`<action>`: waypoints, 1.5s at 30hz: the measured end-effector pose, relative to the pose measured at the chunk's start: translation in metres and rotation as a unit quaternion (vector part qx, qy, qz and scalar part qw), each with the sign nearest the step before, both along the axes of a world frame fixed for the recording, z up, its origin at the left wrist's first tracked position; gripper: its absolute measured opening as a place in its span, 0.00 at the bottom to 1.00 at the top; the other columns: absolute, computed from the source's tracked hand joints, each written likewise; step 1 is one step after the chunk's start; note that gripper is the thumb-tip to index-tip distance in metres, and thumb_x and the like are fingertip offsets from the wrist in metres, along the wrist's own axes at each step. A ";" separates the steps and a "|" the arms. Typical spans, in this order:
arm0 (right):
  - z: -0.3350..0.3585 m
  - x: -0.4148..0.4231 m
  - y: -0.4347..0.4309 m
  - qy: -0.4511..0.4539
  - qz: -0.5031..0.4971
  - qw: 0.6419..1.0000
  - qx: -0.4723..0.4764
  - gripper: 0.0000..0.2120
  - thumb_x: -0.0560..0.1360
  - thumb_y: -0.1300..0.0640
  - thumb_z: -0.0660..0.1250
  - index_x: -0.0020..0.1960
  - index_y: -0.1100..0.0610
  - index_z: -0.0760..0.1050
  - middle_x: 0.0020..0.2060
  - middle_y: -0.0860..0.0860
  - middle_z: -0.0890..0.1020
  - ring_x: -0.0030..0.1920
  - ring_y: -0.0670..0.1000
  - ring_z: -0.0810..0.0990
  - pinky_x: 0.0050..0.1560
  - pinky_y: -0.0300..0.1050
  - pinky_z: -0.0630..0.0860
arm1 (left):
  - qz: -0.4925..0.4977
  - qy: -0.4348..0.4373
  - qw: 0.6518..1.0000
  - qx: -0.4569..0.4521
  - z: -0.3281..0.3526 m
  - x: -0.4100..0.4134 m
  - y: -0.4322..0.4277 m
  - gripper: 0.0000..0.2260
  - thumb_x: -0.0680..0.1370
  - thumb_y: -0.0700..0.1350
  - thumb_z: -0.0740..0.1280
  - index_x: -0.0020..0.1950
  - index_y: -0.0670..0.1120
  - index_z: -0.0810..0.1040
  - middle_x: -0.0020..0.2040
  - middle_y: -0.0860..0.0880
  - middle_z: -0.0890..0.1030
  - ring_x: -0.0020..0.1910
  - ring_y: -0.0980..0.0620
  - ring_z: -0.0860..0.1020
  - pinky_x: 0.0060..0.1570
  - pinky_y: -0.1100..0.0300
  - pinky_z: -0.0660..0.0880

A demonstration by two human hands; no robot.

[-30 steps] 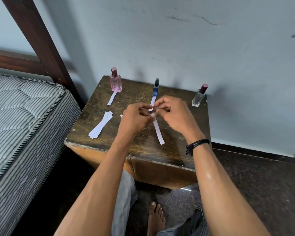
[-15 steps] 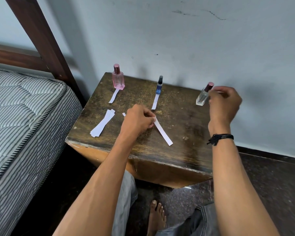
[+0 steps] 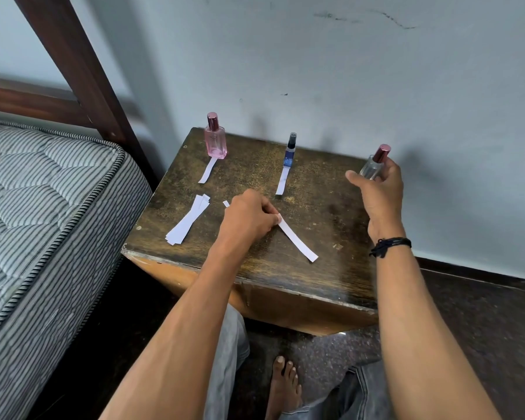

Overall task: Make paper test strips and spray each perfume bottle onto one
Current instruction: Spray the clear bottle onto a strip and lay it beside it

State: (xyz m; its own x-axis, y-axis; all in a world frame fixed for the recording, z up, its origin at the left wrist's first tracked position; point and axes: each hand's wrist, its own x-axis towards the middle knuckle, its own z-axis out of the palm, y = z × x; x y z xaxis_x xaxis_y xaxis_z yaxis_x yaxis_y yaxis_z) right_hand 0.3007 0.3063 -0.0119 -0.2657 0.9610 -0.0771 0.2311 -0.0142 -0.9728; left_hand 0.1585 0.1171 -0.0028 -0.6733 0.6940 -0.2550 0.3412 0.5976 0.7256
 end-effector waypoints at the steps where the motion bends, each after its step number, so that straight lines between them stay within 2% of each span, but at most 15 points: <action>1: -0.002 0.000 0.000 0.002 -0.002 1.000 0.004 0.30 0.74 0.55 0.77 0.73 0.49 0.70 0.67 0.47 0.76 0.64 0.46 0.76 0.65 0.44 0.73 | 0.000 -0.002 1.000 -0.004 -0.001 -0.001 0.000 0.02 0.76 0.45 0.75 0.43 0.49 0.86 0.39 0.49 0.84 0.40 0.52 0.82 0.44 0.58 0.80; 5: -0.006 -0.001 0.001 0.011 -0.023 1.000 0.014 0.24 0.79 0.55 0.73 0.72 0.47 0.70 0.64 0.46 0.79 0.64 0.46 0.78 0.64 0.44 0.74 | -0.002 -0.010 1.000 -0.018 -0.001 -0.003 0.000 0.03 0.75 0.45 0.75 0.41 0.50 0.86 0.40 0.47 0.84 0.41 0.51 0.81 0.45 0.57 0.79; 9: -0.008 -0.003 0.003 0.016 -0.042 0.999 0.027 0.19 0.79 0.54 0.72 0.68 0.47 0.72 0.58 0.45 0.80 0.57 0.45 0.80 0.59 0.42 0.76 | -0.001 -0.011 1.000 -0.018 0.000 -0.003 -0.001 0.06 0.75 0.45 0.75 0.39 0.52 0.84 0.37 0.48 0.84 0.37 0.53 0.80 0.42 0.60 0.76; 13: -0.010 -0.005 0.006 0.024 -0.052 0.998 0.023 0.18 0.80 0.56 0.70 0.68 0.49 0.71 0.58 0.46 0.80 0.51 0.39 0.78 0.46 0.33 0.71 | -0.003 -0.010 1.000 -0.021 0.002 -0.003 -0.001 0.04 0.75 0.45 0.75 0.40 0.51 0.85 0.37 0.48 0.84 0.36 0.53 0.80 0.41 0.61 0.75; 16: -0.011 -0.005 0.007 0.025 -0.052 0.998 0.019 0.17 0.81 0.57 0.69 0.67 0.49 0.72 0.57 0.45 0.80 0.49 0.37 0.77 0.43 0.30 0.69 | -0.003 -0.009 1.000 -0.026 0.003 -0.003 -0.002 0.02 0.75 0.45 0.75 0.42 0.49 0.86 0.36 0.49 0.83 0.36 0.53 0.80 0.39 0.62 0.74; 20: -0.011 -0.005 0.006 0.020 -0.043 0.999 0.022 0.16 0.80 0.59 0.70 0.67 0.50 0.73 0.56 0.45 0.81 0.48 0.37 0.78 0.42 0.29 0.69 | 0.006 0.002 1.000 -0.020 0.004 -0.003 -0.003 0.03 0.76 0.46 0.74 0.45 0.49 0.86 0.37 0.49 0.83 0.39 0.51 0.83 0.35 0.63 0.74; 25: -0.007 -0.008 0.001 0.024 -0.021 0.999 0.021 0.15 0.81 0.59 0.69 0.66 0.50 0.72 0.55 0.46 0.81 0.48 0.36 0.79 0.40 0.24 0.71 | 0.027 0.011 0.999 -0.013 0.003 -0.004 -0.003 0.07 0.77 0.52 0.73 0.46 0.50 0.86 0.44 0.47 0.85 0.46 0.49 0.83 0.44 0.59 0.75; 29: -0.003 -0.010 -0.009 0.023 -0.008 0.999 0.036 0.16 0.81 0.57 0.69 0.67 0.50 0.73 0.57 0.46 0.82 0.53 0.39 0.80 0.44 0.28 0.70 | 0.038 0.004 0.999 0.005 0.005 -0.006 -0.003 0.05 0.77 0.50 0.72 0.43 0.51 0.85 0.40 0.51 0.85 0.43 0.52 0.83 0.45 0.58 0.78; 32: 0.001 -0.012 -0.018 0.033 0.015 0.998 0.049 0.17 0.81 0.56 0.69 0.68 0.50 0.74 0.58 0.46 0.82 0.55 0.40 0.80 0.47 0.32 0.72 | 0.050 0.002 0.998 0.028 0.008 -0.009 -0.004 0.05 0.77 0.49 0.72 0.44 0.51 0.86 0.40 0.54 0.84 0.44 0.53 0.82 0.48 0.58 0.78; 35: 0.010 -0.014 -0.032 0.044 0.069 0.995 0.064 0.14 0.81 0.55 0.69 0.65 0.47 0.75 0.58 0.44 0.81 0.57 0.43 0.81 0.53 0.40 0.76 | 0.058 0.002 0.996 0.073 0.012 -0.012 -0.007 0.04 0.77 0.49 0.73 0.48 0.51 0.86 0.43 0.54 0.84 0.44 0.55 0.81 0.48 0.59 0.77; 38: 0.016 -0.016 -0.043 0.060 0.178 0.980 0.069 0.14 0.80 0.56 0.69 0.64 0.46 0.75 0.60 0.53 0.81 0.60 0.56 0.82 0.59 0.56 0.81 | 0.062 -0.029 0.985 0.157 0.016 -0.014 -0.009 0.05 0.77 0.50 0.74 0.50 0.51 0.86 0.45 0.56 0.84 0.45 0.58 0.81 0.51 0.57 0.80; 40: 0.019 -0.017 -0.050 0.068 0.253 0.964 0.053 0.14 0.81 0.59 0.68 0.65 0.49 0.76 0.60 0.55 0.81 0.58 0.56 0.83 0.58 0.55 0.83 | 0.067 -0.085 0.965 0.240 0.019 -0.012 -0.008 0.07 0.76 0.50 0.74 0.53 0.51 0.86 0.46 0.54 0.86 0.47 0.58 0.82 0.56 0.54 0.81; 43: 0.020 -0.020 -0.061 0.034 0.333 0.941 0.045 0.16 0.81 0.62 0.68 0.68 0.55 0.75 0.57 0.53 0.81 0.51 0.47 0.82 0.53 0.44 0.80 | 0.050 -0.162 0.925 0.341 0.024 -0.009 -0.006 0.13 0.76 0.45 0.74 0.61 0.46 0.84 0.52 0.51 0.87 0.52 0.57 0.83 0.58 0.57 0.80; 45: 0.018 -0.023 -0.065 0.005 0.360 0.932 0.054 0.17 0.80 0.62 0.69 0.68 0.54 0.76 0.56 0.52 0.82 0.52 0.47 0.81 0.57 0.46 0.79 | 0.028 -0.170 0.918 0.358 0.026 -0.007 -0.005 0.15 0.77 0.43 0.74 0.63 0.45 0.82 0.55 0.48 0.86 0.55 0.53 0.84 0.58 0.58 0.80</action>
